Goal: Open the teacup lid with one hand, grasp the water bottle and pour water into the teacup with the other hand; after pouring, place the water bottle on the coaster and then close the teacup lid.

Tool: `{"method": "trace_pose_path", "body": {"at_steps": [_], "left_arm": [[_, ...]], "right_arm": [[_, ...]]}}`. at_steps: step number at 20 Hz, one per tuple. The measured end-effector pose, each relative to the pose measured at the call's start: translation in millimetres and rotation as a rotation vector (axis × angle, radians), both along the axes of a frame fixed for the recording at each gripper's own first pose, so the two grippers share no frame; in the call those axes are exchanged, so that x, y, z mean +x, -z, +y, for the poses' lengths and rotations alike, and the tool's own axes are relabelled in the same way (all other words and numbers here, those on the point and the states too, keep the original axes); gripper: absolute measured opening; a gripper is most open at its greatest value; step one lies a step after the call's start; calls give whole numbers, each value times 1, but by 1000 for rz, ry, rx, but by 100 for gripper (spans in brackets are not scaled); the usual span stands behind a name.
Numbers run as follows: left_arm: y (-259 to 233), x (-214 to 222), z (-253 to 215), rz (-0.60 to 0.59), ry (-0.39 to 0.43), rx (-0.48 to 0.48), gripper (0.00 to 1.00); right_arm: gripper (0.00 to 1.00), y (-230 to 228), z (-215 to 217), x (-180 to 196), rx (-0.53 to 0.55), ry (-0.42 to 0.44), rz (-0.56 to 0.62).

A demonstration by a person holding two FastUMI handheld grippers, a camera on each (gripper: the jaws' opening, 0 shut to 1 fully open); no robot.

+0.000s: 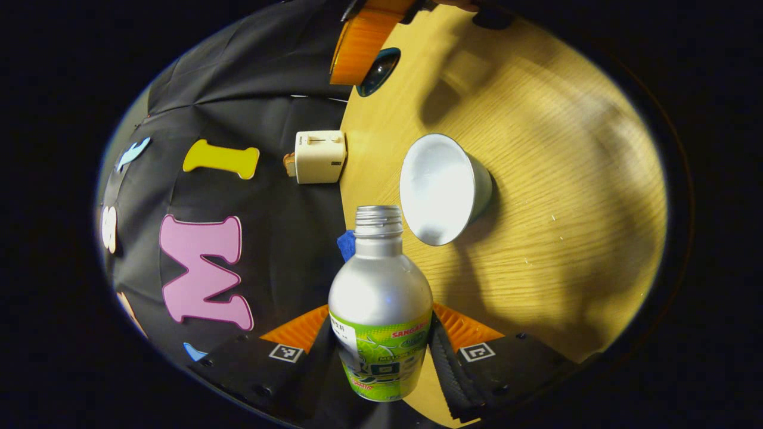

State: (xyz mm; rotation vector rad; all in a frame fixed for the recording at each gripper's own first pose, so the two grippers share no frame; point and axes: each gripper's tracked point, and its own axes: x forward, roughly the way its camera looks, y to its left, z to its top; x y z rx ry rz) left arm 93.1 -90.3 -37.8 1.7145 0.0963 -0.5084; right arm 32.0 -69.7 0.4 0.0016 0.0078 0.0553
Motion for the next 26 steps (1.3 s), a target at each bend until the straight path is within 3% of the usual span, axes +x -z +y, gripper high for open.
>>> {"method": "trace_pose_path", "body": {"at_steps": [3, 11, 12, 16, 17, 18, 19, 21, 22, 24, 26], "left_arm": [[-1, 0, -2, -5, 22, 85, 80], [2, -7, 3, 3, 41, 195, 80], [1, -5, 5, 5, 39, 210, 80], [-2, -3, 6, -5, 47, 272, 81], [-3, -3, 7, -8, 51, 289, 81], [-4, -3, 7, -7, 49, 301, 81], [-3, -3, 7, -7, 49, 306, 81], [-4, -3, 8, -7, 47, 318, 81], [-5, -3, 9, -3, 43, 324, 81], [-6, -4, 13, 12, 28, 348, 82], [-8, -3, 14, 6, 27, 366, 81]], "right_arm": [[29, 0, -3, -2, 1, -8, 0], [29, 0, -9, -4, 1, -4, -1], [25, 0, -7, -3, 0, -12, 0], [25, 0, -7, -4, 1, -14, -2], [29, 0, -8, -4, 0, -14, -1], [25, 0, -8, -4, 1, -14, -1], [29, 0, -7, -4, 0, -14, -1], [25, 0, -8, -4, 1, -14, -1], [29, 0, -7, -4, 0, -14, -1], [25, 1, -6, -4, 1, -21, 0], [29, 0, -6, -4, 1, -21, -1]]}}
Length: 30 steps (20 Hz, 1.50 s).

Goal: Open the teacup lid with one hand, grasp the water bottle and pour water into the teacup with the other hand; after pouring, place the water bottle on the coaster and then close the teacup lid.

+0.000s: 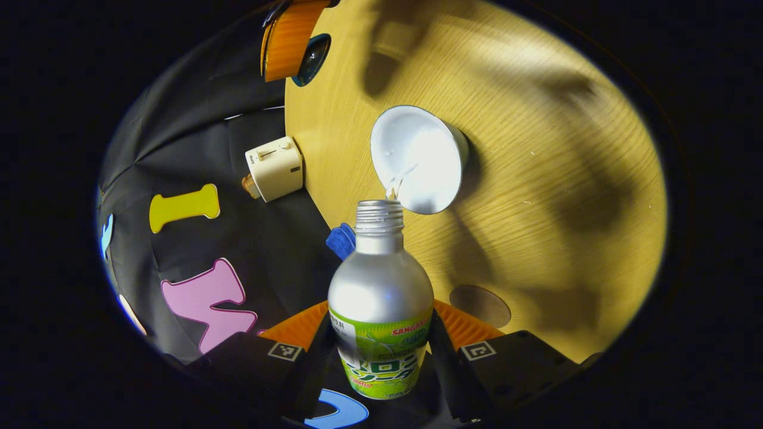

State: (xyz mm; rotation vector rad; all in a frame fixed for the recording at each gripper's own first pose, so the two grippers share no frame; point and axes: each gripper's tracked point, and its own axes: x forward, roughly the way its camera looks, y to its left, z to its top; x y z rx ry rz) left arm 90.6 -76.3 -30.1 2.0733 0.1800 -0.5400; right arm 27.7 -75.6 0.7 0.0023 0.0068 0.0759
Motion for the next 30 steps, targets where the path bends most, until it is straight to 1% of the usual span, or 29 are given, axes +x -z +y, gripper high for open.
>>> {"method": "trace_pose_path", "body": {"at_steps": [1, 2, 3, 4, 5, 6, 7, 8, 9, 10, 11, 12, 15, 17, 20, 21, 22, 23, 24, 29, 30], "left_arm": [[0, -1, 1, 1, -1, 7, 81], [-1, -1, -1, 1, 2, 15, 81], [-1, -1, -1, 0, 7, 27, 81], [-2, -1, -2, -3, 12, 38, 81], [-2, -1, -2, -2, 12, 46, 82], [-2, -1, -2, -1, 10, 53, 81], [0, -2, 0, 10, 1, 61, 81], [-1, -3, -1, 14, -2, 67, 81], [-2, -3, -1, 11, 0, 73, 81], [-3, -1, -1, 6, 2, 79, 81], [-4, -1, -1, 2, 5, 83, 81], [-5, 0, -1, -2, 5, 90, 81], [-7, 0, -1, -13, 10, 112, 82], [-11, 1, -5, -30, 31, 138, 81], [-11, 0, -4, -29, 30, 151, 81], [-12, -1, -5, -33, 34, 158, 81], [-13, 0, -6, -39, 40, 167, 82], [-14, 1, -6, -42, 43, 174, 82], [-15, 1, -5, -43, 43, 180, 82], [-16, -1, -7, -44, 52, 214, 81], [-17, 0, -9, -45, 55, 218, 81]], "right_arm": [[25, 1, 0, 0, 0, 0, 1], [25, 0, 0, 0, 0, 2, 0], [29, 1, -1, 1, -1, 3, 0], [25, 1, -1, 0, -1, 3, 0], [25, 1, -1, 0, -1, 3, 0], [29, 1, -1, 0, -1, 3, 0], [25, 1, -1, 0, -1, 3, 0], [25, 1, -1, 0, -1, 3, 0], [29, 1, -1, 0, -1, 3, 0], [25, 1, -1, 0, -1, 3, 0], [29, 1, 0, 0, -1, 3, 0], [25, 1, 0, 0, -1, 3, 0], [25, 1, 0, 0, -1, 3, 0], [25, 1, 0, 0, -1, 3, 1], [25, 1, 0, 0, -1, 3, 0], [29, 1, 0, 0, -1, 3, 0], [29, 1, 0, 0, -1, 3, 0], [25, 1, 0, 0, -1, 3, 0], [29, 1, 0, 0, -1, 3, 0], [29, 1, 2, 1, -1, -6, 1], [26, 1, 2, 1, -1, -8, 0]]}}
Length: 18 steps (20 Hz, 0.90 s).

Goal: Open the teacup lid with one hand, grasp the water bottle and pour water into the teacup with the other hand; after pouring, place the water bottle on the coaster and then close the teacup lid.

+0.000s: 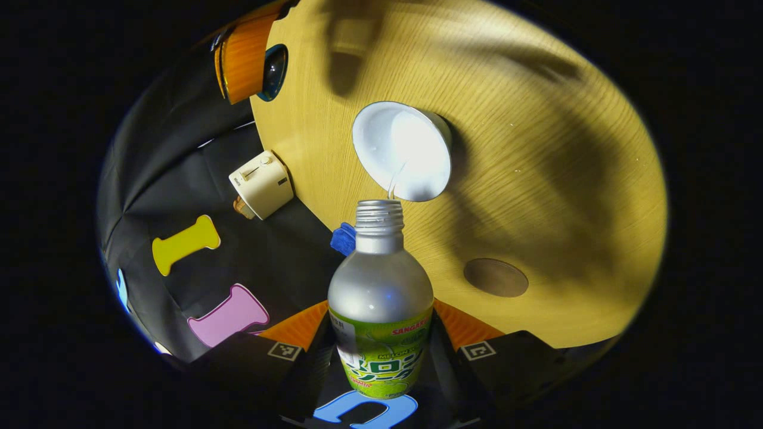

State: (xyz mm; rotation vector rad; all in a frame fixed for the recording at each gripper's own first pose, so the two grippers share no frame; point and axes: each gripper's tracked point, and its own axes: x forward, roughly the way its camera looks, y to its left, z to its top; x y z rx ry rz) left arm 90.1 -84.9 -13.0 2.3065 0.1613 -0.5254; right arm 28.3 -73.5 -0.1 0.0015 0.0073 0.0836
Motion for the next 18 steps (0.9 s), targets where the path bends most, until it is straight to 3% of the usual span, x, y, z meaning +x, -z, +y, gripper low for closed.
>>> {"method": "trace_pose_path", "body": {"at_steps": [9, 10, 11, 12, 13, 16, 17, 18], "left_arm": [[-1, -2, -4, -10, 21, 48, 81], [0, -2, -6, -9, 23, 52, 81], [0, -2, -5, -10, 25, 57, 81], [-1, -1, -7, -10, 27, 60, 82], [-1, -1, -8, -10, 30, 60, 82], [-1, -2, -8, -8, 29, 66, 81], [-1, -2, -8, -8, 28, 70, 81], [-1, -1, -7, -9, 28, 71, 82]], "right_arm": [[29, 0, -3, 0, -1, 14, -2], [25, 1, -3, 0, -1, 14, -1], [29, 0, -3, 0, -1, 14, -2], [25, 0, -3, 0, -1, 14, -1], [29, 0, -3, 0, -1, 14, -2], [25, 0, -3, 1, -1, 14, -2], [29, 1, -3, 1, -1, 13, -2], [25, 0, -3, 1, -1, 14, -2]]}}
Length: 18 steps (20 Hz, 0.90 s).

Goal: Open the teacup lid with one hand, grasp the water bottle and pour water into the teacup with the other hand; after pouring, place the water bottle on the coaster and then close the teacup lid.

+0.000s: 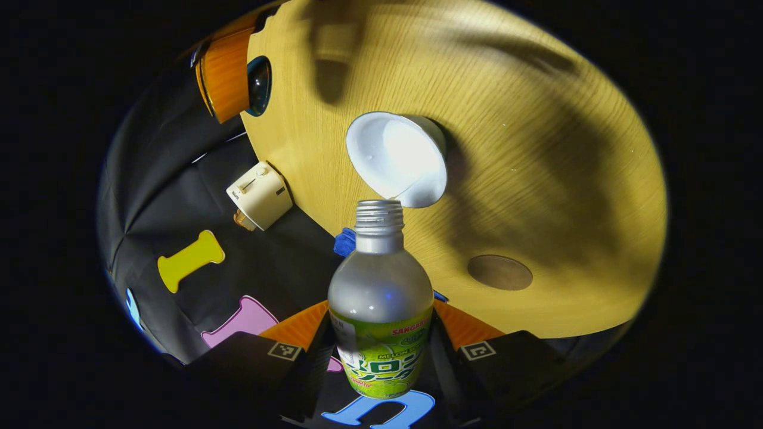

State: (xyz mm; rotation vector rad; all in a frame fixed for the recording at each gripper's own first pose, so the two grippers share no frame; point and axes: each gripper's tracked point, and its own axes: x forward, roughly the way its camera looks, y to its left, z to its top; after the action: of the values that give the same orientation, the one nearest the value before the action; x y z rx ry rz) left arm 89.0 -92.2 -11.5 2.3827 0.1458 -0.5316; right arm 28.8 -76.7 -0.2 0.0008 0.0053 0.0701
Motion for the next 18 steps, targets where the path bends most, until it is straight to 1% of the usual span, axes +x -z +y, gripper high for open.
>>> {"method": "trace_pose_path", "body": {"at_steps": [1, 2, 3, 6, 7, 8, 10, 11, 12, 13, 14, 15, 16, 17, 18], "left_arm": [[1, 0, 0, 0, 1, -2, 82], [1, -1, 0, 1, 1, -5, 81], [1, -1, 0, 0, 2, -8, 82], [0, 0, 1, 0, 1, -7, 81], [0, 0, 1, 1, -1, -9, 81], [0, -1, 0, 2, 0, -13, 81], [1, -2, 0, 7, 10, -40, 82], [4, -2, 0, 20, 14, -72, 81], [5, -1, 3, 31, 0, -115, 81], [8, 0, 7, 41, -16, -164, 81], [9, 0, 8, 53, -20, -221, 82], [11, 0, 9, 67, -26, -283, 82], [10, -2, 13, 79, -47, -355, 82], [11, -2, 17, 90, -74, -440, 81], [14, -3, 22, 115, -116, -545, 81]], "right_arm": [[29, 0, 0, 0, 0, 0, 0], [29, 0, 0, 0, 0, 0, 0], [25, 1, 0, 0, 0, 0, 0], [25, 1, 0, 0, 0, 0, 0], [29, 1, 0, 0, 0, 0, 0], [25, 1, 0, 0, 0, 0, 1], [25, 1, 0, 0, 0, 0, 0], [25, 1, 0, 0, 0, 0, 0], [25, 0, 0, 0, 0, 0, 0], [29, 0, 0, 0, 0, 0, 0], [29, 0, 0, 0, 0, 0, 0], [25, 1, 0, 0, 0, 0, 0], [25, 0, 0, 0, 0, 0, 0], [29, 0, 0, 0, 0, 0, -1], [29, 0, -1, 1, 0, 3, -1]]}}
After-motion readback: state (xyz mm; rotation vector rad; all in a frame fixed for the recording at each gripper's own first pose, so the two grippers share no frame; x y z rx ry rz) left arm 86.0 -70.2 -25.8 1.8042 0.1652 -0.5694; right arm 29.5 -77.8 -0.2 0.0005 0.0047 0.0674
